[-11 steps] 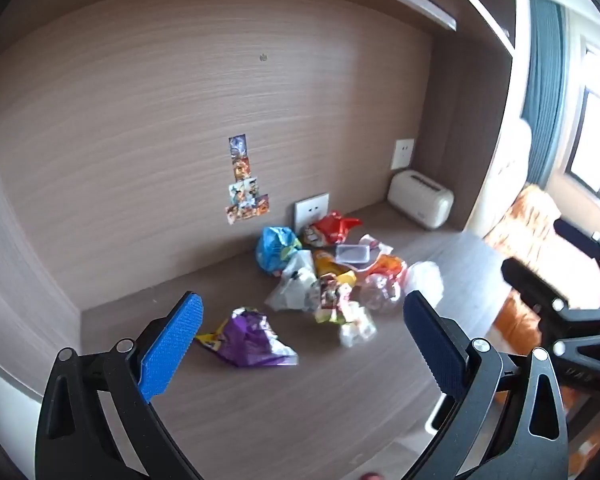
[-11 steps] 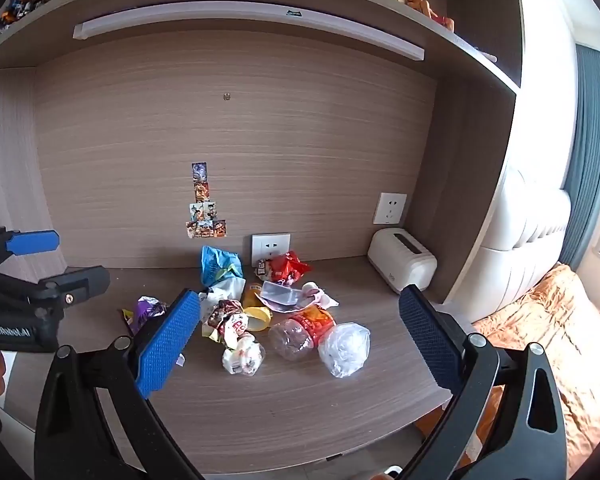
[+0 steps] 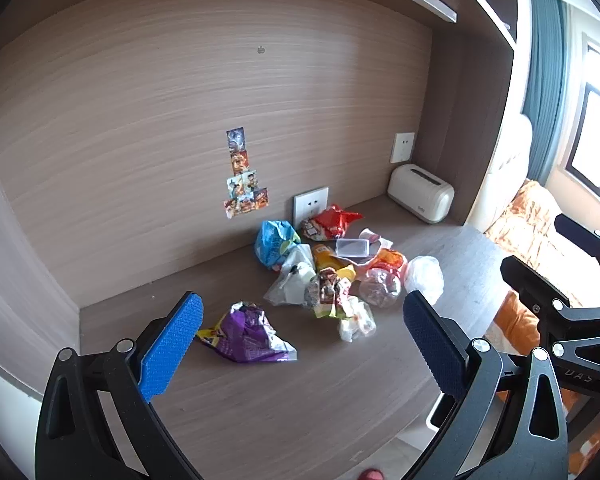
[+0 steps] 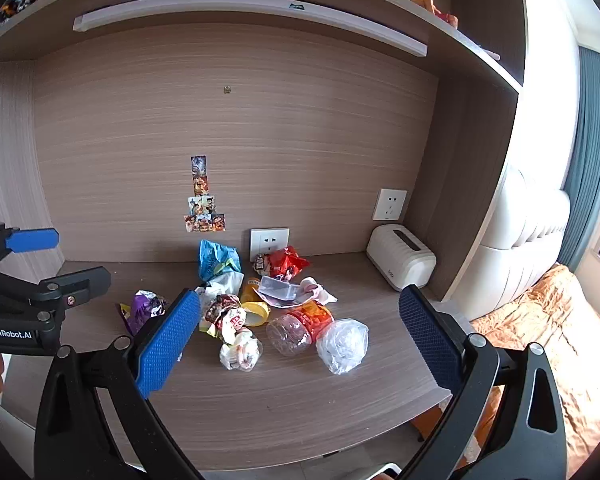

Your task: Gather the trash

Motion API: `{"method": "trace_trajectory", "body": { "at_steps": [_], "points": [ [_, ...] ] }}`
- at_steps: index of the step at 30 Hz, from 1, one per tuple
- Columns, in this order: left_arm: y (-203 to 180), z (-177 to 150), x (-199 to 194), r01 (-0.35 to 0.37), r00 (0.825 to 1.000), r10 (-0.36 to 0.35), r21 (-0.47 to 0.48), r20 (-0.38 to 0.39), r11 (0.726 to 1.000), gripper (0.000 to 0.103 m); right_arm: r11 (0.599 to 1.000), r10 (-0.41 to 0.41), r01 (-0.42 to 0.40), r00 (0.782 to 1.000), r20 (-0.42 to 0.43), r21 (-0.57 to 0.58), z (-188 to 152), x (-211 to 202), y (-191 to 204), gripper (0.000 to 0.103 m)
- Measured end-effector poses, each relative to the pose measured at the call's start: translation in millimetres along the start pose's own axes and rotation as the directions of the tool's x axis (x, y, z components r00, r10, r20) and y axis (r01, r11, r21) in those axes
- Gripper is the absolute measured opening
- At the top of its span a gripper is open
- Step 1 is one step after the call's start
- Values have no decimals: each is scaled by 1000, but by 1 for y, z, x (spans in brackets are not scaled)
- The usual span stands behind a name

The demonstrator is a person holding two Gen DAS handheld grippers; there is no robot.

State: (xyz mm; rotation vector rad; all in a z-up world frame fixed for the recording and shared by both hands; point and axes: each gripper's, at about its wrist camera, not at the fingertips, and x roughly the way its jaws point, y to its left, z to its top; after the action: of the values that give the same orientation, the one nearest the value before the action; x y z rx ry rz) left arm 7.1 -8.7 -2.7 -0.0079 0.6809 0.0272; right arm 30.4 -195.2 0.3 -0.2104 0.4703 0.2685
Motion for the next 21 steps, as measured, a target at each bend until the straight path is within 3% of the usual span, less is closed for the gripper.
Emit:
{"method": "trace_trajectory", "body": {
  "at_steps": [21],
  "points": [
    [9,-8,15,2,1000,-2,-6,-23,1000,98,998,48,-48,999,-12,28,4,8,-5,99]
  ]
}}
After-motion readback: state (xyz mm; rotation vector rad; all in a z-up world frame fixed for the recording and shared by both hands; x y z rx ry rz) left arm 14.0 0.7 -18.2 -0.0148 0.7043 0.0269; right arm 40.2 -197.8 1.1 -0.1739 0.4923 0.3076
